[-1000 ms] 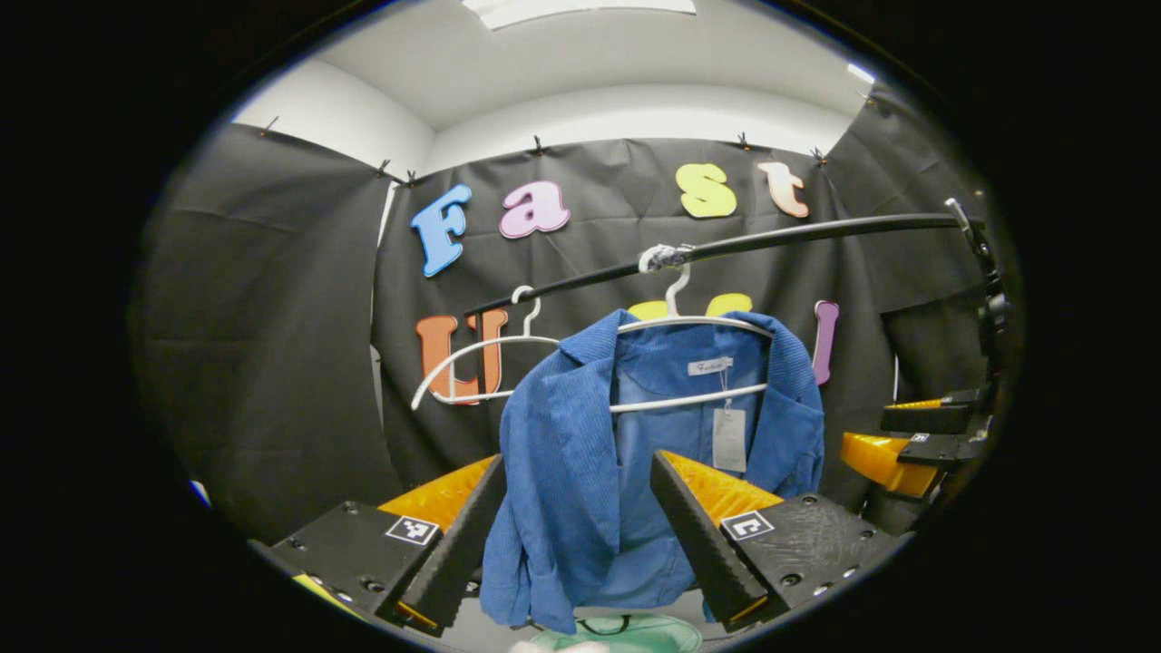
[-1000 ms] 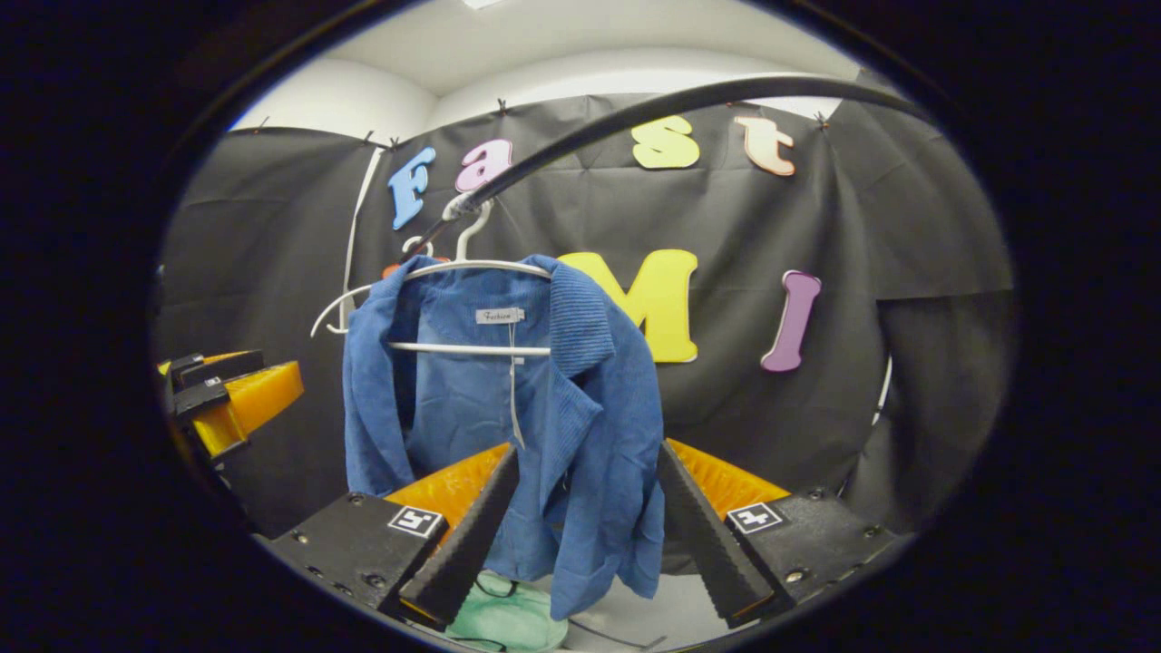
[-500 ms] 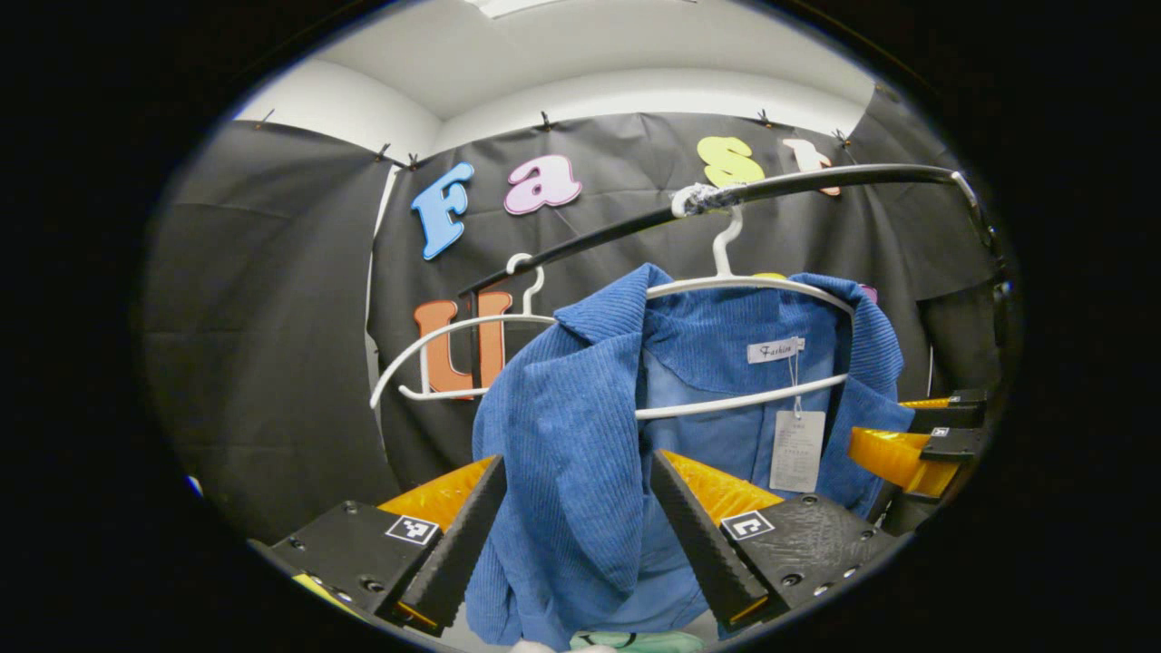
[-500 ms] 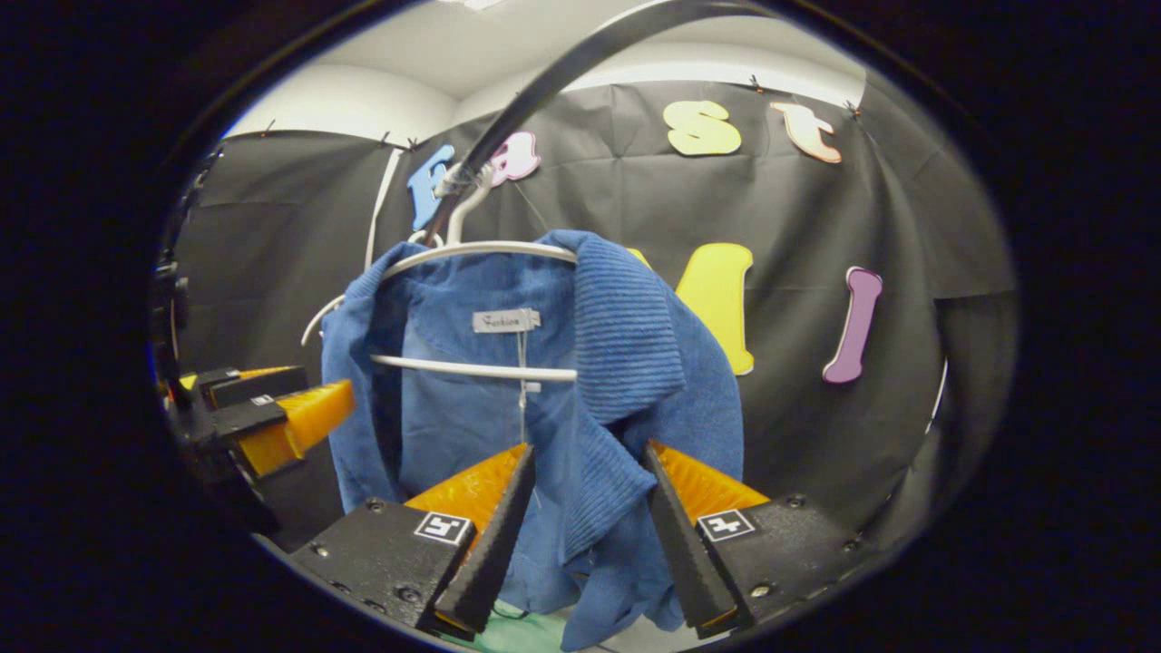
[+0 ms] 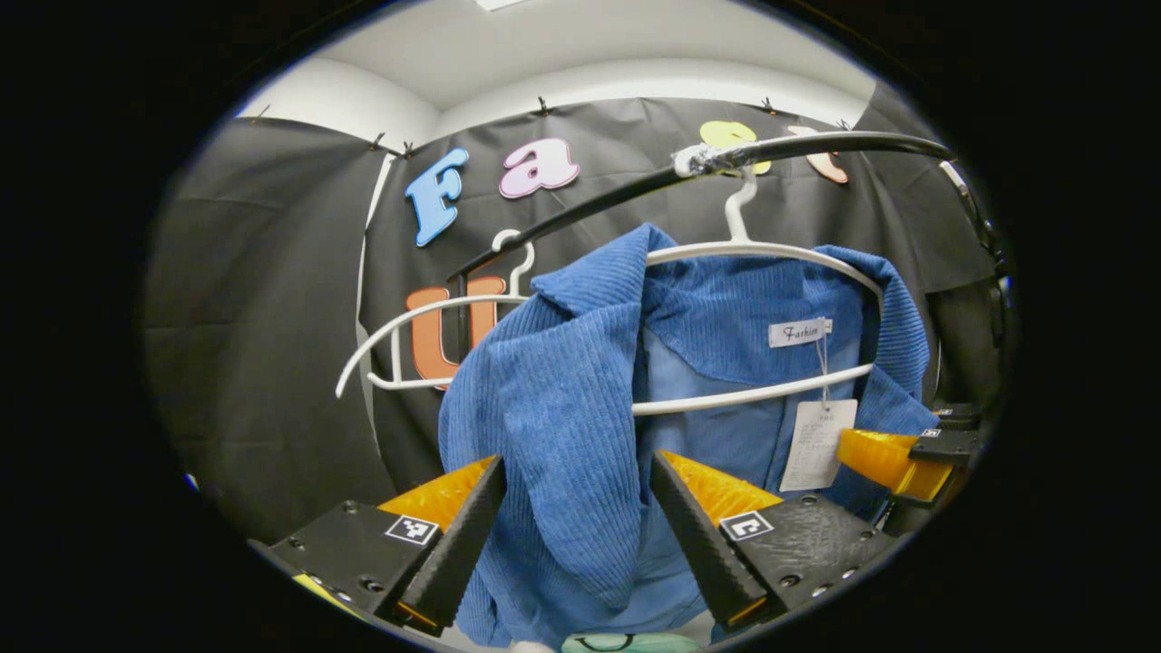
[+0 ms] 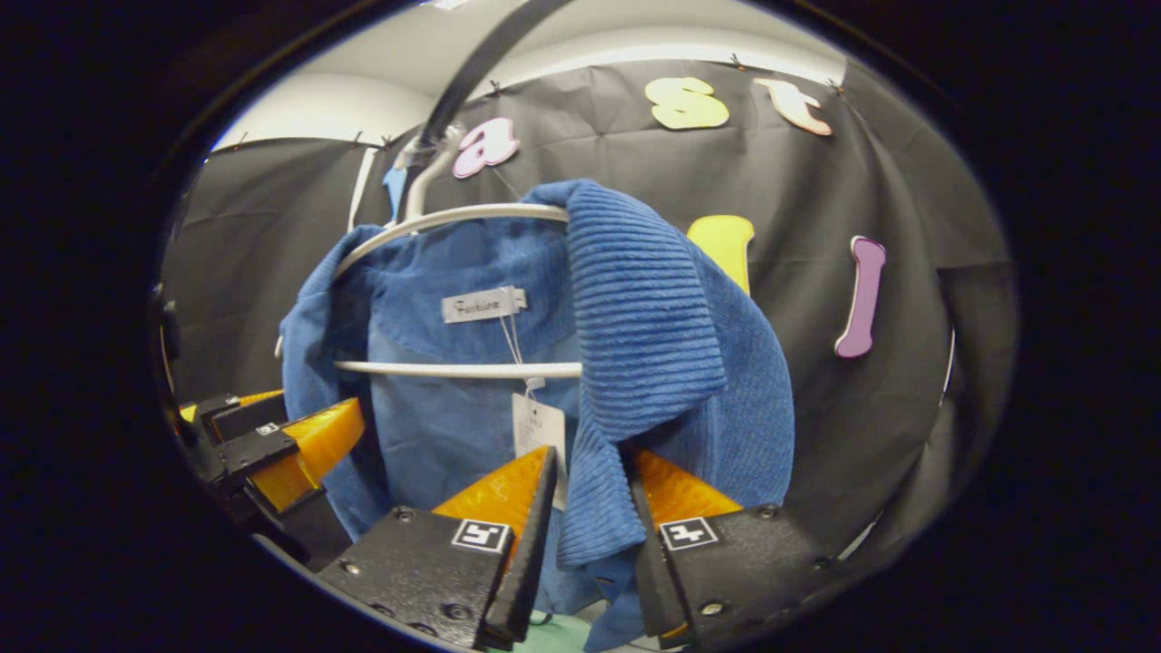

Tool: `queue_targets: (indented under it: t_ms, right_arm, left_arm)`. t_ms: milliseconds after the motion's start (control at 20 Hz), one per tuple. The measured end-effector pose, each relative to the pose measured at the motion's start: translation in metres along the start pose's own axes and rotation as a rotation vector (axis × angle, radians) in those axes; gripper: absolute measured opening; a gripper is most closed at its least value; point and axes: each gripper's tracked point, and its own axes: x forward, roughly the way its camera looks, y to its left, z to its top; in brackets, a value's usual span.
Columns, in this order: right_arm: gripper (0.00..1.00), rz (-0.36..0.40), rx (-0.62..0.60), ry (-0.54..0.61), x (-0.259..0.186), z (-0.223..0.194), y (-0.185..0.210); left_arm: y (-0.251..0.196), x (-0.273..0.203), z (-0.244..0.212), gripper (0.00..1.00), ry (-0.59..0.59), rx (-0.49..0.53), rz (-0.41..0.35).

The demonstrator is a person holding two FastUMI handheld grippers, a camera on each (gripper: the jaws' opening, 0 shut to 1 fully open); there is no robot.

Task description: Grasp the clothes on the hanger with both hands and then place them into the laundry hamper below.

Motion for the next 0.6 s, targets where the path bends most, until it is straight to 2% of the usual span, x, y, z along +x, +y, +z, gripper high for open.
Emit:
queue_targets:
  t_ms: [50,100,150,200,250,300,350,400,450,550,600]
  right_arm:
    - [0.39,-0.002,0.023,0.003,0.002,-0.001,0.000]
    - [0.27,0.000,0.047,0.006,0.002,-0.001,-0.002]
    - [0.19,0.005,0.073,0.009,0.002,-0.003,-0.005]
    - [0.23,0.017,0.100,0.016,0.002,-0.004,-0.006]
    - [0.13,0.033,0.120,0.027,0.003,-0.006,-0.008]
    - [0.12,0.069,0.144,0.032,0.002,-0.007,-0.004]
    - [0.10,0.085,0.159,0.038,0.001,-0.009,-0.004]
    - [0.10,0.095,0.166,0.034,0.000,-0.007,-0.005]
    - [0.08,0.097,0.167,0.033,0.000,-0.007,-0.007]
    - [0.07,0.117,0.179,0.032,-0.005,-0.007,-0.007]
    - [0.07,0.127,0.181,0.036,-0.007,-0.005,-0.006]
  left_arm:
    - [0.002,0.004,-0.004,0.87,0.017,0.003,0.004]
    - [0.004,0.006,-0.009,0.81,0.035,0.002,0.011]
    - [0.004,0.006,-0.016,0.69,0.059,-0.004,0.008]
    - [0.004,0.007,-0.021,0.56,0.083,-0.011,0.006]
    - [0.005,0.007,-0.023,0.44,0.095,-0.015,0.013]
    - [0.011,0.005,-0.022,0.41,0.093,-0.013,0.040]
    - [0.011,0.007,-0.025,0.14,0.095,-0.022,0.035]
    - [0.009,0.011,-0.026,0.11,0.102,-0.034,0.019]
    - [0.006,0.007,-0.025,0.14,0.112,-0.044,0.009]
    - [0.002,0.007,-0.024,0.01,0.115,-0.066,-0.016]
    - [0.003,0.007,-0.024,0.01,0.117,-0.066,-0.014]
